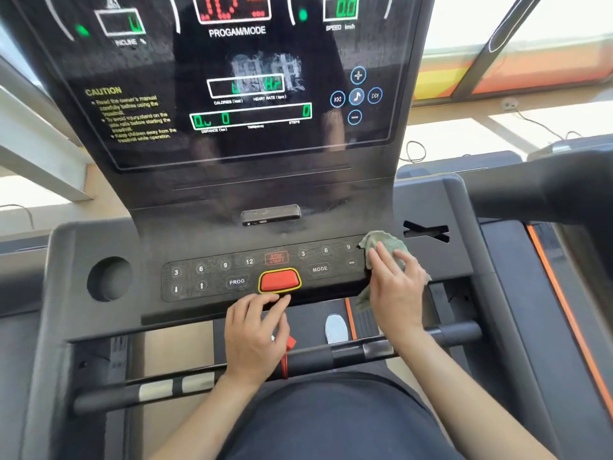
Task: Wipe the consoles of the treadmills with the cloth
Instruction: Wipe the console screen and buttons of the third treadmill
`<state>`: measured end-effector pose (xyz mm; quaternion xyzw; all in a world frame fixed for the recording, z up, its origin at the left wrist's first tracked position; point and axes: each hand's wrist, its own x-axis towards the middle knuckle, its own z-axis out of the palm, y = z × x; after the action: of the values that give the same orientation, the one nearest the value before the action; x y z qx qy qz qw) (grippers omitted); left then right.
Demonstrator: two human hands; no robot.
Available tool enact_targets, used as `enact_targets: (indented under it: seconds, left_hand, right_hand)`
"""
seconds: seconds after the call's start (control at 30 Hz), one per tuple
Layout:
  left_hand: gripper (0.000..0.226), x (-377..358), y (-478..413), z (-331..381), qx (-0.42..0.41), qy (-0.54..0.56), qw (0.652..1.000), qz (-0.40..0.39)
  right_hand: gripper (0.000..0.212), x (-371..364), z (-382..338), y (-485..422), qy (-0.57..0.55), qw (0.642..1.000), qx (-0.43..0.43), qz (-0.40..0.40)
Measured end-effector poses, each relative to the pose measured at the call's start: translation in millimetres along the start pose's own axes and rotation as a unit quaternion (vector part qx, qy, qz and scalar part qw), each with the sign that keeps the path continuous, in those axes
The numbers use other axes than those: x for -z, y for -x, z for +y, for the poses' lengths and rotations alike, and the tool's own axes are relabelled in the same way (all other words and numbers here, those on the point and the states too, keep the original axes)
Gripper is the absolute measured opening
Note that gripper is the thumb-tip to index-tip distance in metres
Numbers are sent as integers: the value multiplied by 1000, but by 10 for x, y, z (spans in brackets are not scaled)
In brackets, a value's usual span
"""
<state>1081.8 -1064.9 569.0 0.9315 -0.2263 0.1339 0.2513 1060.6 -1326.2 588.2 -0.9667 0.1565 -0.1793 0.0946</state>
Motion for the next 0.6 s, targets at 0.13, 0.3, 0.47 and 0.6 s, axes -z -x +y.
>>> enact_targets:
  seconds: [0.13,0.3,0.47,0.6]
  left_hand:
    - [35,2,-16,13,-11,-5,1000,1]
    - [35,2,-35,36,-18,-8,1000,0]
    - [35,0,-33,44,-20,-5,1000,1]
    - [35,12,-36,50,-20,0,1000,-3]
  right_hand:
    - [43,-39,-241,328,-59,993,97,-28]
    - [38,-17,-118,107,-101,984,139,-44]
    - [15,169,258,4,-81,996,37,21]
    - [13,126,52,164,-115,991,62,-5]
